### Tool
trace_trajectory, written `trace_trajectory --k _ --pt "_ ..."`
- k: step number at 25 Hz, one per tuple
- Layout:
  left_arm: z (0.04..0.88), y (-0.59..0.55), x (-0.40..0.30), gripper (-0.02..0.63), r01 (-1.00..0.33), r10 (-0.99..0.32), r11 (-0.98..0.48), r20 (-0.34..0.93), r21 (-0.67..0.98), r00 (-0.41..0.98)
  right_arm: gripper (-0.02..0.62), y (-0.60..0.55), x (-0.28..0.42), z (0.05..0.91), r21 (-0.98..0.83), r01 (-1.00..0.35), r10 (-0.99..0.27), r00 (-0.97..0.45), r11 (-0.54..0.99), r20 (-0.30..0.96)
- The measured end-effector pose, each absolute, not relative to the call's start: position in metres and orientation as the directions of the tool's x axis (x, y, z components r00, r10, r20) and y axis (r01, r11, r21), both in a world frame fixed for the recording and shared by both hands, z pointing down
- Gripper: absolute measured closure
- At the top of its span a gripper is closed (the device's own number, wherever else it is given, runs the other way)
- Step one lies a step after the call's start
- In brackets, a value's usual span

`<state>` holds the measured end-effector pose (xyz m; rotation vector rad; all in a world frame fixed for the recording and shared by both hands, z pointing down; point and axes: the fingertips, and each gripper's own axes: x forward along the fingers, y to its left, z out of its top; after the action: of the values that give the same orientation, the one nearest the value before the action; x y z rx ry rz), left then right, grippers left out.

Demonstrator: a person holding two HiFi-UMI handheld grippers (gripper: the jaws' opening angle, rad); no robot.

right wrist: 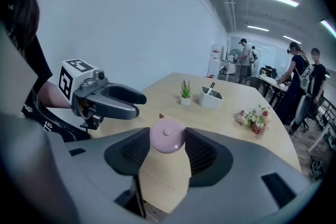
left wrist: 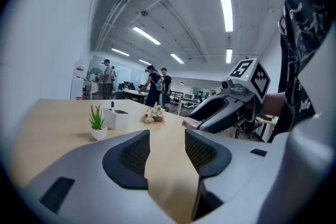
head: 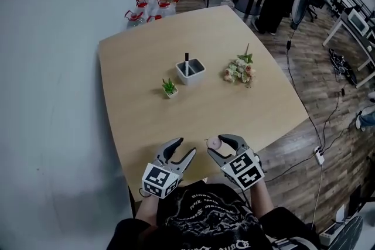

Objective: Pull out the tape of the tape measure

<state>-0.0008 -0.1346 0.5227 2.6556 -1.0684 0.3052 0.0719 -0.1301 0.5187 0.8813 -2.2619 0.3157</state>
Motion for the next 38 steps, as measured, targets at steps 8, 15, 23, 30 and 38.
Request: trace_trajectory --k 8,15,23,30,38 --pt "0.512 -0.135 0.012 0.397 -0.591 -0.542 -0.786 0.256 0.182 0.800 0.370 -0.116 0.047 0.511 0.024 -0.584 -0.459 -0.612 0.812 0.644" --pt "0.510 -0.120 0.016 0.444 -0.469 -0.414 -0.862 0.270 0.190 0.869 0.370 -0.103 0.038 0.509 0.044 -0.465 -0.375 -0.651 0.884 0.660" --pt "0.516 -0.094 0.029 0.595 -0.341 -0.267 -0.921 0.330 0.189 0.905 0.370 -0.086 0.042 0.514 0.001 -0.344 -0.246 -0.670 0.939 0.701" --pt "0.529 -0.102 0.022 0.597 -0.417 -0.331 -0.876 0.329 0.241 0.884 0.370 -0.093 0.040 0.527 -0.065 -0.436 -0.271 -0.661 0.898 0.700" --pt "0.535 -0.106 0.006 0.598 -0.489 -0.396 -0.828 0.332 0.273 0.856 0.370 -0.100 0.048 0.533 -0.099 -0.508 -0.303 -0.647 0.855 0.700"
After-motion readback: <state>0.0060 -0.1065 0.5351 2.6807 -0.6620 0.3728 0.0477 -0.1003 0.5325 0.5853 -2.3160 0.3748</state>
